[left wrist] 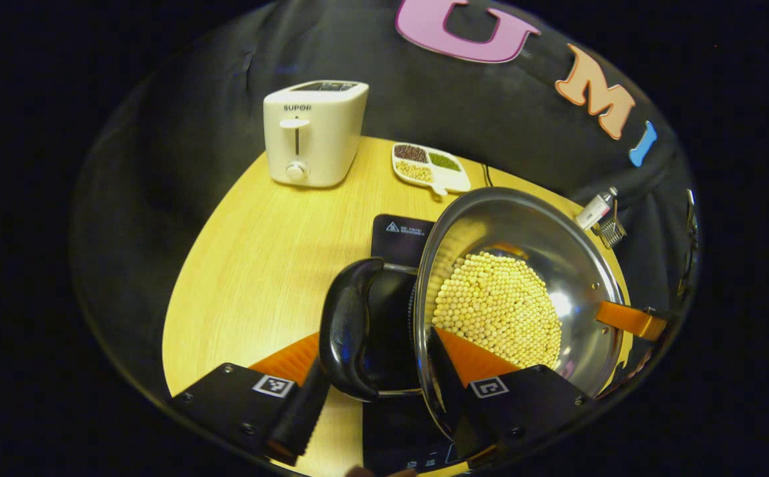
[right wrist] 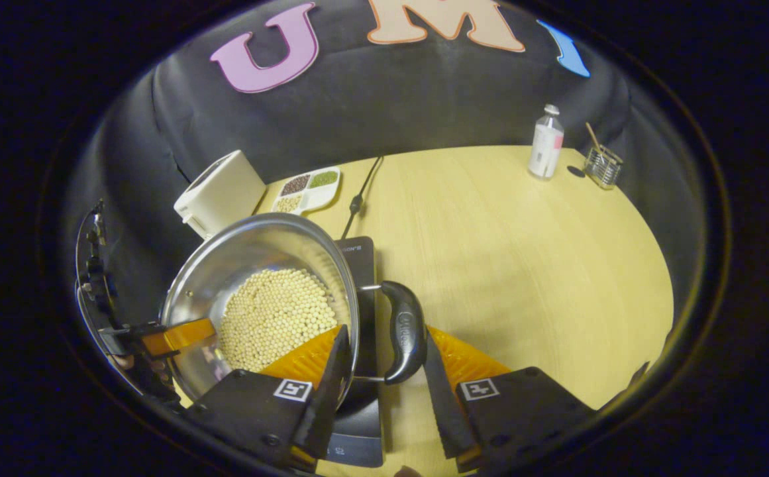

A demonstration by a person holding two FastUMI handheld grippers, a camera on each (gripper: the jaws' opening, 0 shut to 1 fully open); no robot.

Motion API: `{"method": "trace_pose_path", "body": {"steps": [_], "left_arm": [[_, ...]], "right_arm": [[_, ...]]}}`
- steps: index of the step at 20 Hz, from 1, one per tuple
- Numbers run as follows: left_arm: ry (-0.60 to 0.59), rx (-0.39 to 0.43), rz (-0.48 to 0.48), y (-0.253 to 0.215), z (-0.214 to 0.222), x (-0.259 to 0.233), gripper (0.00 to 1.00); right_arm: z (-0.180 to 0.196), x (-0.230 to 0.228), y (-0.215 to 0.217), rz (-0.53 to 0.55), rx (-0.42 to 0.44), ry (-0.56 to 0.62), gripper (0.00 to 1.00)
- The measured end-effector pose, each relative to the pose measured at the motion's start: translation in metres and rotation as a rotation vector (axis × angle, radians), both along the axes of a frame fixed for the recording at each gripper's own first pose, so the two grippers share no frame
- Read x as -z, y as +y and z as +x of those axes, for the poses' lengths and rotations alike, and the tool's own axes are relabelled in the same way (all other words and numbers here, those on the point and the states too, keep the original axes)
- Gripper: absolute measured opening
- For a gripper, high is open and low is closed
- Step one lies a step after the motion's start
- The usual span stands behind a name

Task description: First push the handle of the pot to place it horizontally, then grasp the pot with both hands and set it on the induction cooktop.

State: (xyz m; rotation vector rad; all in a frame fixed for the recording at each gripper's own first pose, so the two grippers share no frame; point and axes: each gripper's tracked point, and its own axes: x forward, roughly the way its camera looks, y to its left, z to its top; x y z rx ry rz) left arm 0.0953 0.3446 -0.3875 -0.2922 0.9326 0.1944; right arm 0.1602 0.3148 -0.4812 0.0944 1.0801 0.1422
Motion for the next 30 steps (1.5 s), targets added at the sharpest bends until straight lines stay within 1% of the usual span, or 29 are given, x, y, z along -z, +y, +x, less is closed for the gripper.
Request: {"method": "trace_pose_path", "body": {"steps": [1, 2, 3, 4, 6, 7, 8, 9, 11, 12, 16, 17, 18, 19, 20, 21, 22, 24, 25, 27, 29, 30], "left_arm": [[-0.006, 0.009, 0.020, 0.003, -0.001, -0.004, 0.86], [-0.011, 0.008, 0.041, 0.005, -0.001, -0.007, 0.92], [-0.025, 0.000, 0.067, 0.011, 0.001, -0.011, 0.93], [-0.048, -0.007, 0.092, 0.018, 0.002, -0.017, 0.97], [-0.092, -0.008, 0.143, 0.025, 0.007, -0.030, 1.00], [-0.118, -0.006, 0.174, 0.026, 0.009, -0.039, 1.00], [-0.154, 0.000, 0.206, 0.028, 0.013, -0.049, 1.00], [-0.205, 0.004, 0.239, 0.029, 0.019, -0.064, 1.00], [-0.289, 0.009, 0.297, 0.028, 0.024, -0.091, 0.97], [-0.319, 0.014, 0.317, 0.023, 0.023, -0.103, 0.96], [-0.420, 0.050, 0.372, -0.010, 0.015, -0.154, 0.96], [-0.444, 0.054, 0.385, -0.021, 0.012, -0.165, 0.96], [-0.458, 0.055, 0.393, -0.034, 0.007, -0.173, 0.96], [-0.478, 0.056, 0.394, -0.048, 0.004, -0.183, 0.96], [-0.504, 0.056, 0.393, -0.065, -0.002, -0.193, 0.96], [-0.521, 0.057, 0.394, -0.081, -0.009, -0.203, 0.96], [-0.527, 0.057, 0.397, -0.096, -0.019, -0.210, 0.96], [-0.568, 0.052, 0.404, -0.130, -0.033, -0.232, 0.96], [-0.569, 0.035, 0.392, -0.148, -0.041, -0.240, 0.95], [-0.617, 0.009, 0.337, -0.193, -0.056, -0.262, 0.96], [-0.656, -0.002, 0.297, -0.232, -0.072, -0.287, 0.95], [-0.678, 0.007, 0.302, -0.247, -0.080, -0.301, 0.95]], "right_arm": [[-0.005, -0.004, -0.002, -0.002, -0.005, -0.004, 0.65], [-0.006, -0.006, -0.004, -0.002, -0.009, -0.010, 0.70], [-0.007, -0.011, -0.005, -0.002, -0.010, -0.028, 0.75], [-0.008, -0.014, -0.007, -0.003, -0.010, -0.047, 0.77], [-0.010, -0.024, -0.015, -0.021, 0.002, -0.081, 1.00], [-0.010, -0.031, -0.019, -0.025, 0.010, -0.103, 1.00], [-0.009, -0.039, -0.022, -0.021, 0.019, -0.131, 0.94], [-0.008, -0.049, -0.023, -0.011, 0.028, -0.156, 1.00], [-0.011, -0.062, -0.029, 0.008, 0.039, -0.186, 1.00], [-0.015, -0.067, -0.032, 0.015, 0.041, -0.193, 0.94], [-0.021, -0.095, -0.048, 0.049, 0.053, -0.242, 0.94], [-0.022, -0.104, -0.054, 0.063, 0.057, -0.258, 1.00], [-0.025, -0.113, -0.061, 0.077, 0.054, -0.268, 1.00], [-0.028, -0.122, -0.071, 0.087, 0.052, -0.284, 0.94], [-0.031, -0.134, -0.085, 0.095, 0.050, -0.310, 1.00], [-0.035, -0.146, -0.099, 0.103, 0.043, -0.336, 1.00], [-0.043, -0.156, -0.113, 0.102, 0.029, -0.359, 0.94], [-0.058, -0.182, -0.151, 0.077, -0.012, -0.422, 0.94], [-0.064, -0.203, -0.172, 0.059, -0.030, -0.466, 0.93], [-0.080, -0.245, -0.205, 0.046, -0.038, -0.568, 0.94], [-0.091, -0.291, -0.226, 0.076, -0.024, -0.674, 0.93], [-0.099, -0.313, -0.238, 0.088, -0.023, -0.725, 0.93]]}}
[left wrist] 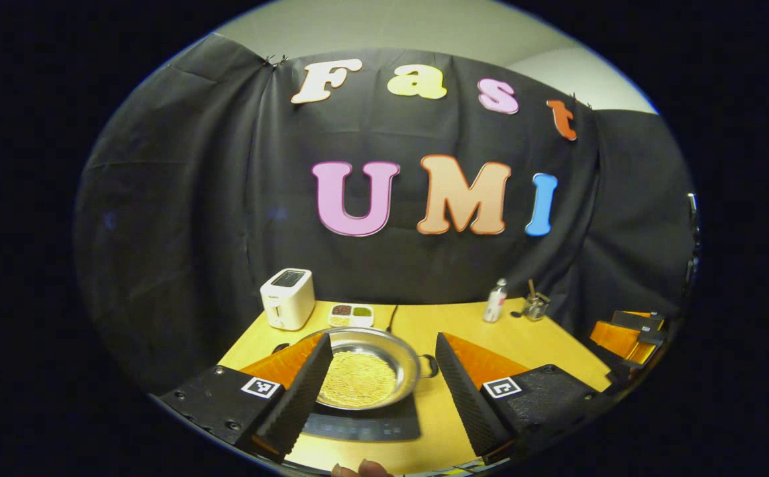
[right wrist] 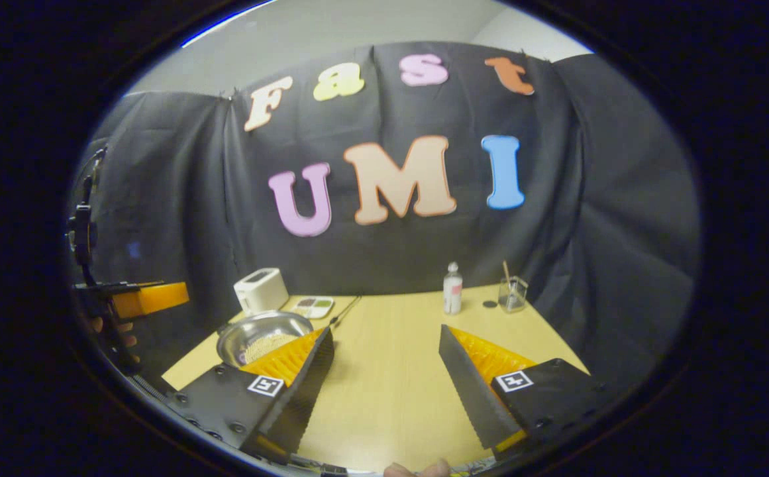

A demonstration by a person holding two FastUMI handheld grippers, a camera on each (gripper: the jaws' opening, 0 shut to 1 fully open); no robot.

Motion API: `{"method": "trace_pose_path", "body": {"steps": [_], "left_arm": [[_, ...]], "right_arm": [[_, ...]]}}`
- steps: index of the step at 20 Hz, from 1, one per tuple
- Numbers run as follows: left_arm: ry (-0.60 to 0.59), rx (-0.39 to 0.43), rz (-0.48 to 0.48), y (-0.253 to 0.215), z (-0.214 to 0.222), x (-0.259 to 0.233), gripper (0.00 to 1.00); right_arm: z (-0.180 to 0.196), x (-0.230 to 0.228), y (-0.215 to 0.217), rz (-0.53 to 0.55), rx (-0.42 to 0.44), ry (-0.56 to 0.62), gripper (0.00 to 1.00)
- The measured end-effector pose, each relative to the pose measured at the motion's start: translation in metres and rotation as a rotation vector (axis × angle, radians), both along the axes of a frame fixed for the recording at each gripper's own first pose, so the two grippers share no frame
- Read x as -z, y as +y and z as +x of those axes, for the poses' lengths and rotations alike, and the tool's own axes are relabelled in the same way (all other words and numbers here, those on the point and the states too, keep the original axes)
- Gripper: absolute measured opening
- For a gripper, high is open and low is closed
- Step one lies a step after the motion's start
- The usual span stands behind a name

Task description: First push the handle of the pot to place it horizontally, then grasp the pot with both hands and set it on the induction cooktop.

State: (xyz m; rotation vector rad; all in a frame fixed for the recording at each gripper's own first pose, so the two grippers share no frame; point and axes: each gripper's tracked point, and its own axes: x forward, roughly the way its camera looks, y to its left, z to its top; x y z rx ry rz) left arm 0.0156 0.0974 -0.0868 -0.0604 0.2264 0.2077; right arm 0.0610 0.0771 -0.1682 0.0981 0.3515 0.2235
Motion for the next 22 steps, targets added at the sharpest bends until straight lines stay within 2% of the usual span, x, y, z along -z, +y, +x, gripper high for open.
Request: {"method": "trace_pose_path", "body": {"steps": [2, 3, 7, 8, 10, 12, 13, 14, 15, 16, 19, 20, 22], "left_arm": [[-0.025, 0.032, 0.029, -0.028, -0.007, -0.021, 0.92], [-0.031, 0.053, 0.042, -0.041, -0.008, -0.029, 0.95], [-0.092, 0.077, 0.035, -0.071, -0.015, -0.069, 0.95], [-0.125, 0.072, 0.030, -0.074, -0.018, -0.081, 0.93], [-0.184, 0.049, 0.022, -0.079, -0.029, -0.098, 0.92], [-0.250, 0.072, 0.091, -0.088, -0.035, -0.119, 0.94], [-0.281, 0.080, 0.144, -0.090, -0.040, -0.130, 0.91], [-0.316, 0.091, 0.196, -0.091, -0.042, -0.140, 0.94], [-0.341, 0.108, 0.230, -0.094, -0.043, -0.147, 0.91], [-0.351, 0.133, 0.237, -0.103, -0.046, -0.146, 0.92], [-0.293, 0.201, 0.141, -0.115, -0.045, -0.117, 0.94], [-0.258, 0.195, 0.121, -0.108, -0.044, -0.108, 0.96], [-0.215, 0.193, 0.087, -0.104, -0.039, -0.099, 0.97]], "right_arm": [[-0.014, -0.026, -0.019, -0.004, 0.003, -0.056, 0.93], [-0.019, -0.041, -0.028, -0.001, 0.008, -0.084, 0.93], [-0.028, -0.105, -0.054, 0.009, 0.076, -0.206, 0.92], [-0.034, -0.118, -0.053, 0.011, 0.078, -0.228, 0.99], [-0.036, -0.138, -0.058, -0.011, 0.096, -0.276, 0.99], [-0.043, -0.148, -0.058, -0.016, 0.119, -0.294, 0.99], [-0.049, -0.149, -0.054, -0.005, 0.120, -0.285, 0.99], [-0.053, -0.146, -0.054, -0.003, 0.131, -0.277, 0.99], [-0.055, -0.143, -0.057, -0.010, 0.154, -0.272, 0.99], [-0.055, -0.142, -0.062, -0.014, 0.176, -0.279, 0.99], [-0.060, -0.136, -0.067, -0.019, 0.231, -0.260, 0.99], [-0.061, -0.142, -0.073, -0.012, 0.252, -0.263, 0.93], [-0.063, -0.150, -0.080, -0.026, 0.281, -0.291, 0.92]]}}
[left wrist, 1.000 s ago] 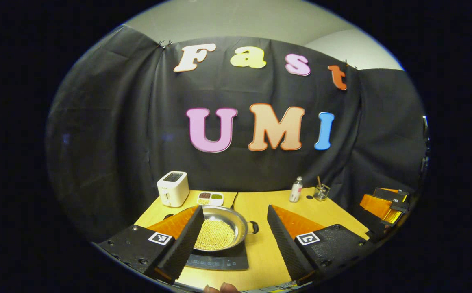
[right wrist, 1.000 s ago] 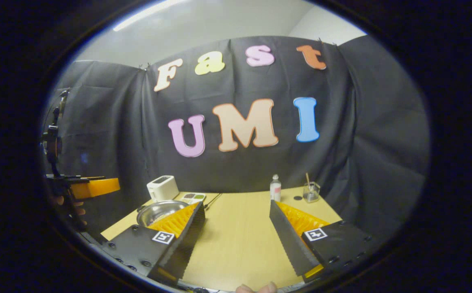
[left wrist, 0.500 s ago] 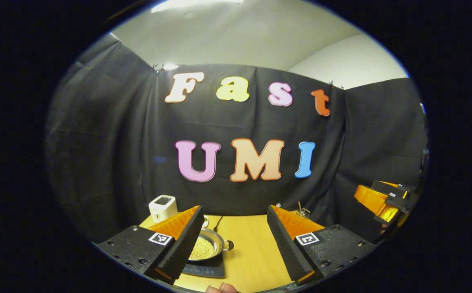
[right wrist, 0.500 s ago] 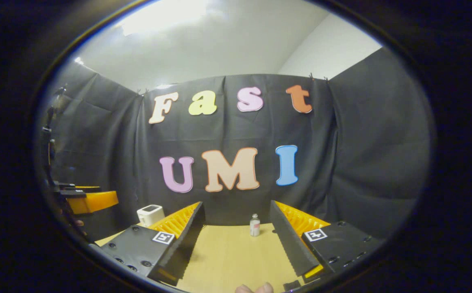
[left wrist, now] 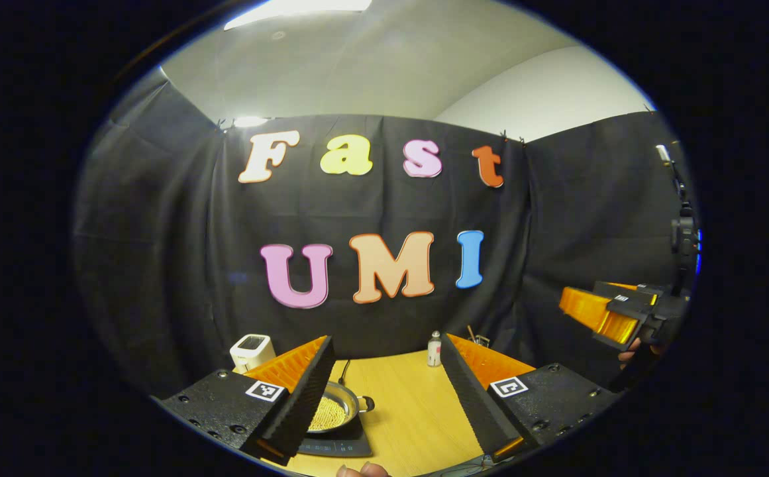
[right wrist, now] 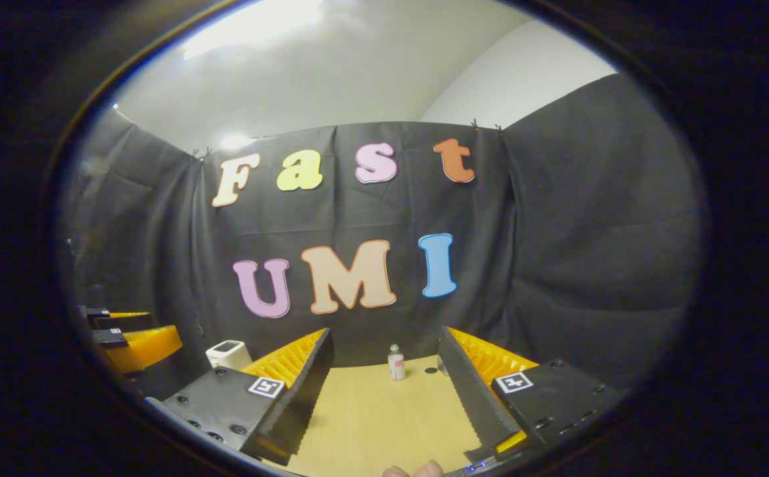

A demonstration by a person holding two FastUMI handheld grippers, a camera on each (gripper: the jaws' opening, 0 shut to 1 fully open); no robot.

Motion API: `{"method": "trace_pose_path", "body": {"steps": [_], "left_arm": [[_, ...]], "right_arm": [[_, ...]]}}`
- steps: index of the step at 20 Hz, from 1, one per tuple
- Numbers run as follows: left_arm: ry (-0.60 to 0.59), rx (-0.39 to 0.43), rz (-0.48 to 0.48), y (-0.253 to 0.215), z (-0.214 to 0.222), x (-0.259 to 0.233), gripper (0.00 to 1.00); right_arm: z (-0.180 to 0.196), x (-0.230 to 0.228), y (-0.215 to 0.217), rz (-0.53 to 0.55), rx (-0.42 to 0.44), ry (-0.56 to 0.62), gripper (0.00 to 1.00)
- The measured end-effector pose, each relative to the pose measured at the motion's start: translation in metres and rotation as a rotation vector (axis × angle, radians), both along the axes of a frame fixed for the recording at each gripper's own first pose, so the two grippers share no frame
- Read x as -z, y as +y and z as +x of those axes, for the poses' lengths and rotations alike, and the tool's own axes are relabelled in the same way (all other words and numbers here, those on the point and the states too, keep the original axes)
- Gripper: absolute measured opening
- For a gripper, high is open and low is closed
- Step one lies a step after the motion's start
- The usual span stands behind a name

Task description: First push the handle of the pot to place it horizontally, then grasp the pot with both hands and set it on the induction cooktop.

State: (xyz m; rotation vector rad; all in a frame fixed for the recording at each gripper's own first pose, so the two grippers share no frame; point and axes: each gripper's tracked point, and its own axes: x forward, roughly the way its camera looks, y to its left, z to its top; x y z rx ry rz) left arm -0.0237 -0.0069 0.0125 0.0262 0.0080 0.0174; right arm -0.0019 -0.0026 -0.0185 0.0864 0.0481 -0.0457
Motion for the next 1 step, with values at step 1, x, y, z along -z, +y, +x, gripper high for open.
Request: {"method": "trace_pose_path", "body": {"steps": [1], "left_arm": [[-0.001, 0.019, -0.010, -0.0049, 0.0009, -0.0026, 0.99]], "right_arm": [[0.0002, -0.0015, -0.0056, -0.021, 0.016, -0.005, 0.92]]}}
